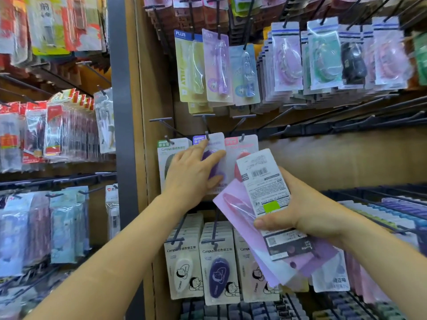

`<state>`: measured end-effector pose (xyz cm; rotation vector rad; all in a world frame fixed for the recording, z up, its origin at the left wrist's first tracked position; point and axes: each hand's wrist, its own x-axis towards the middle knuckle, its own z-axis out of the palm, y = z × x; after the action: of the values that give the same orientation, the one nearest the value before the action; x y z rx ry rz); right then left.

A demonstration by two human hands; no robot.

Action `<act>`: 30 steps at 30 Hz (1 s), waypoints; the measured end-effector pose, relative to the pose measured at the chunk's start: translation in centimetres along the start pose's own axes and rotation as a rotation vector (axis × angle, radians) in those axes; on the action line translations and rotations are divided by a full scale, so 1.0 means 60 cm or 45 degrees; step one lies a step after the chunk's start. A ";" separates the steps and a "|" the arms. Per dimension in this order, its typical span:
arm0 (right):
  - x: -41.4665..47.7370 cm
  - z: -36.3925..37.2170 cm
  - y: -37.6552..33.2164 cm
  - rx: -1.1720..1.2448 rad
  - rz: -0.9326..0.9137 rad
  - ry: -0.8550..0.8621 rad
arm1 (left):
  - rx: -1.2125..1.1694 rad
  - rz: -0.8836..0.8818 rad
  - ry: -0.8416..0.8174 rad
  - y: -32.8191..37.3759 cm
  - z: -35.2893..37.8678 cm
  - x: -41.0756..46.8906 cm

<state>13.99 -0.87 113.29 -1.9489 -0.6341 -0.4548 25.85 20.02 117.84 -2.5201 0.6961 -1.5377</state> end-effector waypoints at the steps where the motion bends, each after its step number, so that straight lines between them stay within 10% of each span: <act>1: -0.001 0.001 0.004 0.051 0.003 0.037 | -0.059 0.004 0.017 0.003 -0.004 -0.003; 5: -0.009 0.003 0.017 0.318 -0.029 0.220 | -0.957 -0.235 0.305 0.038 -0.042 -0.055; 10: -0.023 0.027 0.006 0.687 -0.115 0.311 | -2.137 -0.636 -0.196 0.162 -0.091 -0.149; 23: -0.027 0.050 0.006 1.017 -0.159 0.779 | -2.613 -1.058 -0.388 0.194 -0.074 -0.148; 30: -0.054 0.035 0.031 1.320 0.109 0.716 | -2.551 -0.845 -0.268 0.210 -0.064 -0.158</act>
<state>12.63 -0.43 109.21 -0.8035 -0.3016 -0.4604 14.80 13.51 107.91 -4.3351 2.3212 -0.0105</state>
